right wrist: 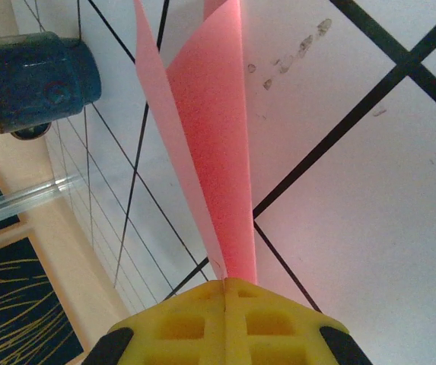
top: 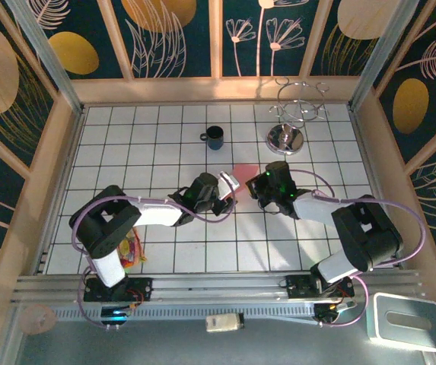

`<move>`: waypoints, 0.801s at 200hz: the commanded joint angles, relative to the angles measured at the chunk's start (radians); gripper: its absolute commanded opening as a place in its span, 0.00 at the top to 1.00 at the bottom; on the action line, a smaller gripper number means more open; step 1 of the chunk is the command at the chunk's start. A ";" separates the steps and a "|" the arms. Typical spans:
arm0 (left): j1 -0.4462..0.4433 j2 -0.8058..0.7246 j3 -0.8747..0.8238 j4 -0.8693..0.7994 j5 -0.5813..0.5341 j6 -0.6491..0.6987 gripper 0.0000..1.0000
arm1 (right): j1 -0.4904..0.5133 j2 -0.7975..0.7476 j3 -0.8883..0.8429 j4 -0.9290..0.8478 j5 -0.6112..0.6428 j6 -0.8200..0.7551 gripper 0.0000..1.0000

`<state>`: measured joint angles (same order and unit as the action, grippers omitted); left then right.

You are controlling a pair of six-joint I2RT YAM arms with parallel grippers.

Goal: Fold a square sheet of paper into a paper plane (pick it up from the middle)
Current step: Fold the wing for the fifth time at the center of the table.

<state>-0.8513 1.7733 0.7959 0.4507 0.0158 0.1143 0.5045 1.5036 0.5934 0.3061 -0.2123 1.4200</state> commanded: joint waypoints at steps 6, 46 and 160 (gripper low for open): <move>-0.006 0.026 0.018 0.064 -0.001 0.048 0.48 | -0.007 0.020 0.013 -0.015 -0.014 0.016 1.00; -0.009 0.056 0.038 0.046 -0.004 0.076 0.53 | -0.007 0.032 0.022 -0.015 -0.038 0.026 1.00; -0.009 0.081 0.035 0.029 -0.002 0.114 0.70 | -0.015 0.036 0.039 -0.024 -0.078 0.033 0.99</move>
<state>-0.8551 1.8397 0.8158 0.4747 0.0158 0.2043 0.4988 1.5330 0.6014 0.3061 -0.2817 1.4467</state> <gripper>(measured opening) 0.323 0.051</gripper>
